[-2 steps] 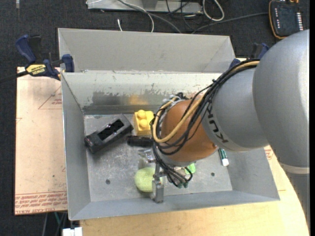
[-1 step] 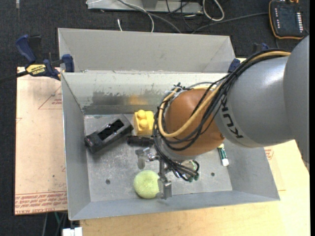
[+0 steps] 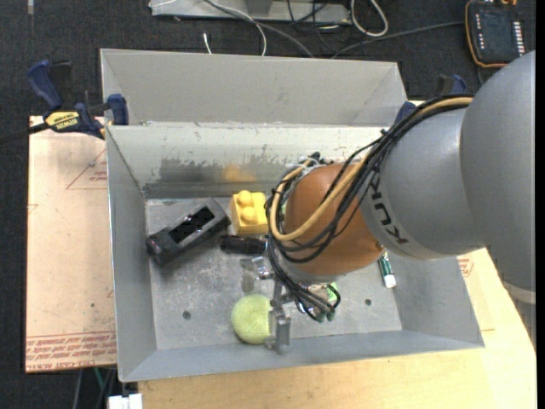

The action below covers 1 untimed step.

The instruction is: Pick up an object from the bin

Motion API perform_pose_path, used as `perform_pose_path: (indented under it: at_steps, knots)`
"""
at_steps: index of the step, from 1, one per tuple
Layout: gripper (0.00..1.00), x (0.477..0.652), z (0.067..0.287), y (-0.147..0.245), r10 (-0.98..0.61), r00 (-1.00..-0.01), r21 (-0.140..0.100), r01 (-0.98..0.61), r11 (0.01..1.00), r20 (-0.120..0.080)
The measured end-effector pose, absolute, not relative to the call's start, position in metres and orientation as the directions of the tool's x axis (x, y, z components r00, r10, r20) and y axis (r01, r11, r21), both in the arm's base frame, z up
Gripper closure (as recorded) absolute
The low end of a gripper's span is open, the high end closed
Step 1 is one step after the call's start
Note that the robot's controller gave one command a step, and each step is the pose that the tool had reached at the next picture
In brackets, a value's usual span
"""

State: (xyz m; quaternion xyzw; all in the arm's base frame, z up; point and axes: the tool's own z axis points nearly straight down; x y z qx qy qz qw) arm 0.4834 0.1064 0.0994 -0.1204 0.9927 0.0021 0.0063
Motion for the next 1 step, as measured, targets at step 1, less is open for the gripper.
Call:
perform_pose_path:
  at_steps: [1]
  knots:
    - [0.0,0.4859,0.0723,0.1073,-0.635,-0.772,-0.005,-0.635,0.773,-0.026]
